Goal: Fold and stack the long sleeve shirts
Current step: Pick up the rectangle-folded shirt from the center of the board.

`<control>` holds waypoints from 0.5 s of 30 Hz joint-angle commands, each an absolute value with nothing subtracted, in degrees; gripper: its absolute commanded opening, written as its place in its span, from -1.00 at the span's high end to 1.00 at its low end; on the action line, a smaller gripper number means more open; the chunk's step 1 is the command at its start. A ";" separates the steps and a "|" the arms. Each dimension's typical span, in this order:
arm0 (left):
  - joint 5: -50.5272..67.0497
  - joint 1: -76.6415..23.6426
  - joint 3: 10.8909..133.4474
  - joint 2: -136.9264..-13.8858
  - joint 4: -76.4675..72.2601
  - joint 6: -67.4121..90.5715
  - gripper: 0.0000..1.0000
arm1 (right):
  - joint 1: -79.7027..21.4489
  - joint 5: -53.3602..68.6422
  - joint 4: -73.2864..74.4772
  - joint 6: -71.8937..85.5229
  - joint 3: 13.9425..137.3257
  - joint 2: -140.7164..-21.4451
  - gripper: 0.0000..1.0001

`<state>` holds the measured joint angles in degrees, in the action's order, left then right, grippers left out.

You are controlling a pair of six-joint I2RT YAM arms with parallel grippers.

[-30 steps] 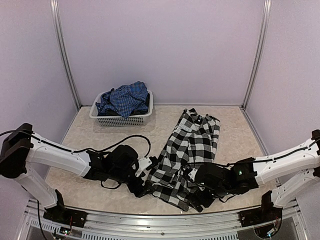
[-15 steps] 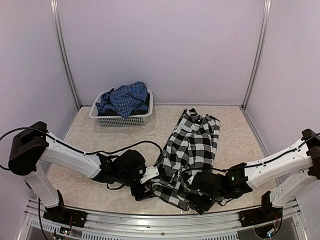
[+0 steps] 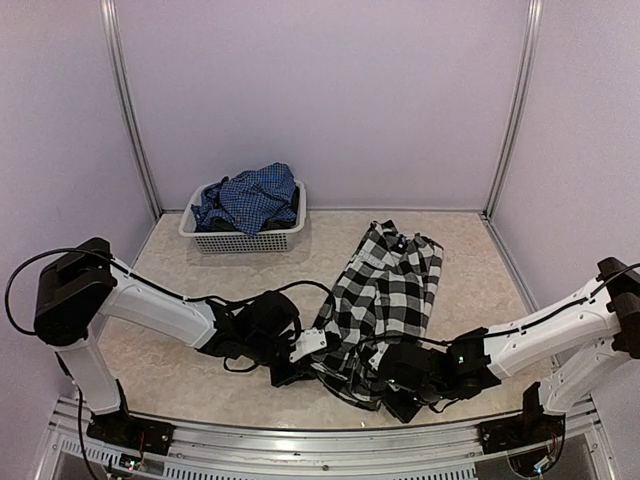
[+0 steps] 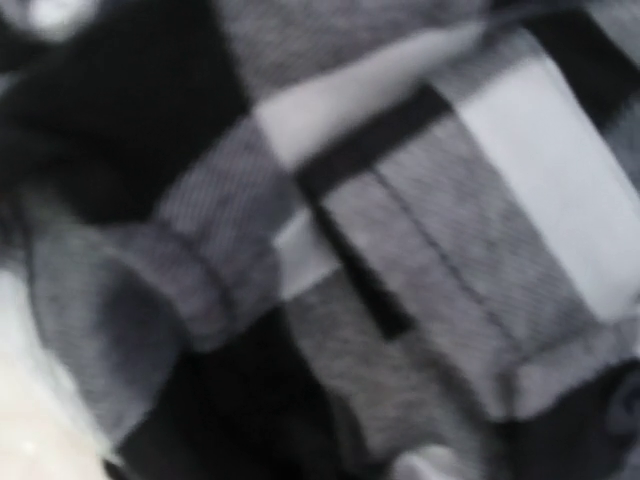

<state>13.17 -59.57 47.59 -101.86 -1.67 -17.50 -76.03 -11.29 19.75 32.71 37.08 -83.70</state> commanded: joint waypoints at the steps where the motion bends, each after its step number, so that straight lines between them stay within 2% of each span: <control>1: 17.07 -60.32 46.90 -102.71 3.85 -15.25 0.94 | -77.78 -7.21 20.51 33.35 36.17 -84.17 0.85; 2: 17.14 -60.56 46.59 -102.16 3.84 -14.87 0.99 | -78.19 -6.36 20.33 33.32 36.08 -83.93 0.98; 3: 17.34 -61.12 46.51 -101.23 4.38 -14.88 1.00 | -78.50 -5.66 20.31 33.23 36.12 -83.56 1.00; 10: 17.19 -66.89 52.09 -98.26 17.03 -11.96 1.00 | -79.32 4.18 19.07 34.71 33.77 -72.96 1.00; 15: 20.10 -65.09 55.39 -95.56 25.87 -11.72 1.00 | -78.78 4.24 23.64 36.20 34.72 -62.41 1.00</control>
